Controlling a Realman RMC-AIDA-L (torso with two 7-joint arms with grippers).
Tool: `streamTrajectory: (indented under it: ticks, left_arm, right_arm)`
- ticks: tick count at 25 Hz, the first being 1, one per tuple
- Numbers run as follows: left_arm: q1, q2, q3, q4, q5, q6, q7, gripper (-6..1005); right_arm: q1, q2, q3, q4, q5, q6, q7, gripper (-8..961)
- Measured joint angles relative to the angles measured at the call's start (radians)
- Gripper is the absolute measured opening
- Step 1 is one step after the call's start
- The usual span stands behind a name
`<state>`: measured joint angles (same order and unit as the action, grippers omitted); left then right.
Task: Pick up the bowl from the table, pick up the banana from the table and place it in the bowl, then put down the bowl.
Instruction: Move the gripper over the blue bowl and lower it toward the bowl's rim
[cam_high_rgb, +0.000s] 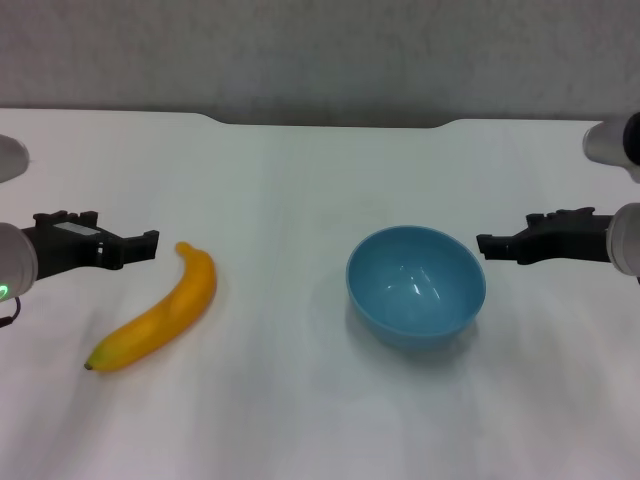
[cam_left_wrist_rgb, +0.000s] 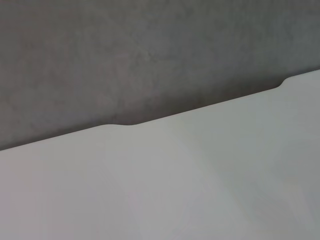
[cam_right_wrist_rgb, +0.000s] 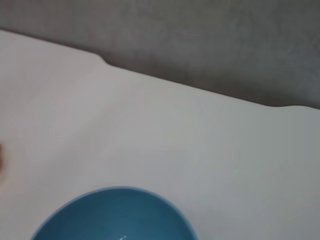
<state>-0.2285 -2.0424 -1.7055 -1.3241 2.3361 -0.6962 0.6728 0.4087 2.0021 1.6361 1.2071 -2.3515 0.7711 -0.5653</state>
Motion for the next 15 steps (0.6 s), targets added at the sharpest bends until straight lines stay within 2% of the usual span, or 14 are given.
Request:
streamTrajectory:
  ticks: [7, 15]
  left_arm:
    - [0.006, -0.002, 0.041, 0.016, 0.006, 0.042, -0.010, 891]
    - [0.016, -0.001, 0.047, 0.021, 0.003, 0.054, -0.019, 890]
  right_arm:
    - [0.014, 0.002, -0.025, -0.090, 0.000, -0.088, 0.042, 809]
    - [0.092, 0.004, -0.069, -0.187, 0.006, -0.128, 0.058, 803]
